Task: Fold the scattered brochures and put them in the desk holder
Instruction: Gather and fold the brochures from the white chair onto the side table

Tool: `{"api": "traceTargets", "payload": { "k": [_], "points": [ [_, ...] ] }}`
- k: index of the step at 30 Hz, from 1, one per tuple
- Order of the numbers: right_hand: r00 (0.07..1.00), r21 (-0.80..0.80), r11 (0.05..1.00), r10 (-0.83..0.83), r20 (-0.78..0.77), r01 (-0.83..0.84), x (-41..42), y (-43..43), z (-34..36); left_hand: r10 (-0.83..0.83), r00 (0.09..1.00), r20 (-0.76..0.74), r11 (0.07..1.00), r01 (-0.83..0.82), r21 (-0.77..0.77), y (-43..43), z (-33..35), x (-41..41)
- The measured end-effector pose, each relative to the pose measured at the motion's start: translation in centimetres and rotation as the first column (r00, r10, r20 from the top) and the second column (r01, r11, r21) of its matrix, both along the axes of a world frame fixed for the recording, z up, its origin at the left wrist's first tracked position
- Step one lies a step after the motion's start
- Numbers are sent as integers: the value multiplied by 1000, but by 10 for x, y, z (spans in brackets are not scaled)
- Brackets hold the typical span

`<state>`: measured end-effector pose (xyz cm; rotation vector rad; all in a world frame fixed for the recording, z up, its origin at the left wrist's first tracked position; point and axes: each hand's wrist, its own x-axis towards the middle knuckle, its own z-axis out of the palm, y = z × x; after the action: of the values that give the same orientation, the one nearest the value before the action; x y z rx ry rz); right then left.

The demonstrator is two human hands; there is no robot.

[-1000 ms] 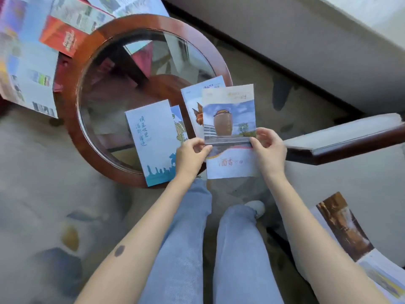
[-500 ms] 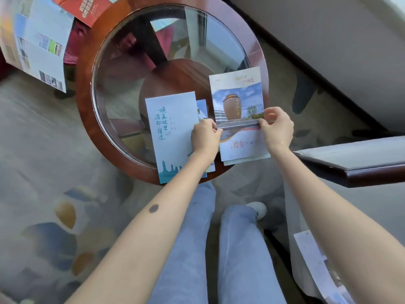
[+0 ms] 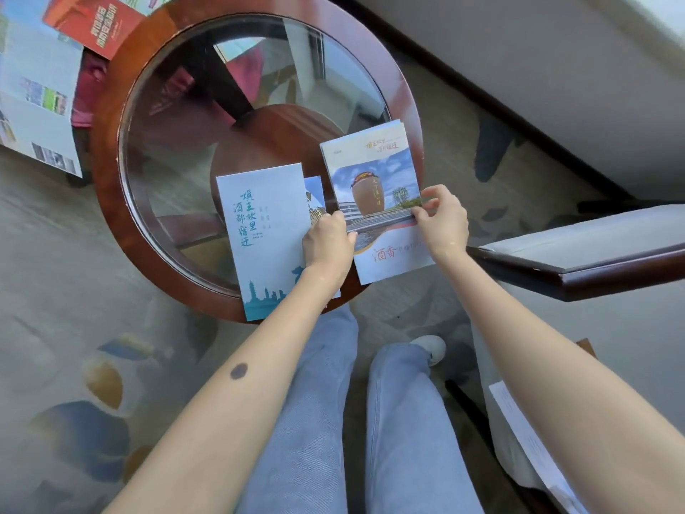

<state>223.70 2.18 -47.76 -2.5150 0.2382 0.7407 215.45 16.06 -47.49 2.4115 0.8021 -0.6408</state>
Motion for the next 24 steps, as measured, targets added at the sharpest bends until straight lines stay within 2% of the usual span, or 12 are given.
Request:
{"api": "traceTargets", "payload": {
  "k": [3,6,9,11,17,20,24],
  "points": [
    [1000,34,999,-7,-7,8,1,-5,1,26,1000,5,999,-26,-30,-2,5,1],
    [998,157,987,-53,42,46,-4,-9,9,51,990,133,987,-30,-155,-22,26,5],
    [985,332,939,-133,111,90,-20,-25,32,29,959,281,936,73,-345,-71,51,5],
    [964,418,898,-217,151,136,-34,-50,51,-45,950,310,903,171,-393,-109,58,0],
    [859,460,813,-480,180,358,-79,-189,83,-432,878,207,798,479,-366,-213,35,-35],
    [816,472,764,-560,145,440,-110,-275,90,-465,879,103,794,465,-392,-261,9,-54],
    [836,280,856,-499,226,435,-158,-392,95,-454,877,-155,835,358,-417,-308,-30,-75]
  ]
}}
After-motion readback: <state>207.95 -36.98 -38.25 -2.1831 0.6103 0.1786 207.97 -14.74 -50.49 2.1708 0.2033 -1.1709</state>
